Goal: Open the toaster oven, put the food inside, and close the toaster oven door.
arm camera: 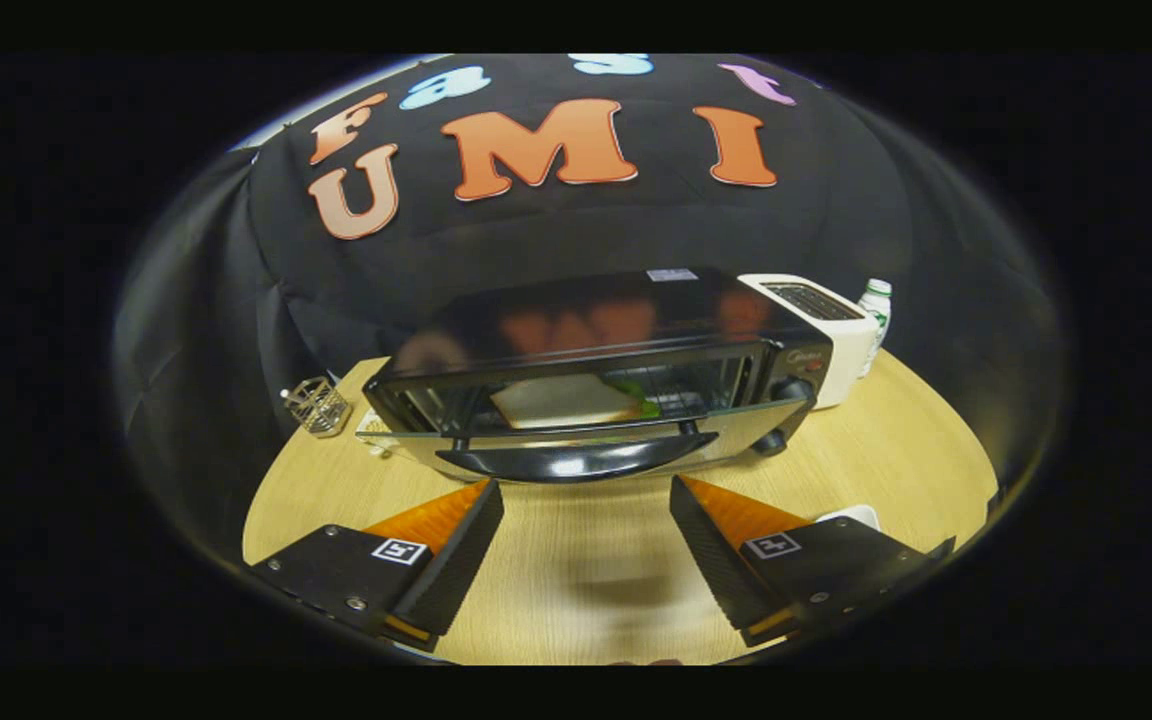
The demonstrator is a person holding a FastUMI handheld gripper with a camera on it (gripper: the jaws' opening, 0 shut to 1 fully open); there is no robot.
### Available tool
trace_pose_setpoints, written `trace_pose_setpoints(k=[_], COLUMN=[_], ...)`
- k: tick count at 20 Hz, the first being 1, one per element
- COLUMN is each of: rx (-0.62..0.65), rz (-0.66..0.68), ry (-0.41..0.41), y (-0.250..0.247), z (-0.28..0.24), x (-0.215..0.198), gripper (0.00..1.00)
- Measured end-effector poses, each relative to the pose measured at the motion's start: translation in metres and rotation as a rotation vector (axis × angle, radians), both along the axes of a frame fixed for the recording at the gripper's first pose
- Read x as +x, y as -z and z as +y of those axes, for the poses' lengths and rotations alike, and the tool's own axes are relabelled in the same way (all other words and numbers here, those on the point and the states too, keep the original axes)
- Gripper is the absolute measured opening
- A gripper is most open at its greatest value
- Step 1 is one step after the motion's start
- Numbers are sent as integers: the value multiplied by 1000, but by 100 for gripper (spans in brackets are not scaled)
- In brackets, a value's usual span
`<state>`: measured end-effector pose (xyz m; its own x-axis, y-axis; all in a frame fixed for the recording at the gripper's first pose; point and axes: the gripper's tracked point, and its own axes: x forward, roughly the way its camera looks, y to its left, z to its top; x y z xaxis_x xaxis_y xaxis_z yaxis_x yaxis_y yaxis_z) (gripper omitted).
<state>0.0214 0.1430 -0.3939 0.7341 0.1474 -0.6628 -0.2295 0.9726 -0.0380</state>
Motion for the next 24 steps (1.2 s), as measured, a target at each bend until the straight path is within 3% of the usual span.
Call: trace_pose_setpoints(k=[6, 13, 18, 24], rx=[-4, 2, 17, -38], rz=[-52, -58, -114, -261], ry=[15, 25, 37, -25], y=[-11, -21, -68, -161], z=[3, -5, -24, -43], x=[35, 23, 20, 25], gripper=[99, 99, 99, 99])
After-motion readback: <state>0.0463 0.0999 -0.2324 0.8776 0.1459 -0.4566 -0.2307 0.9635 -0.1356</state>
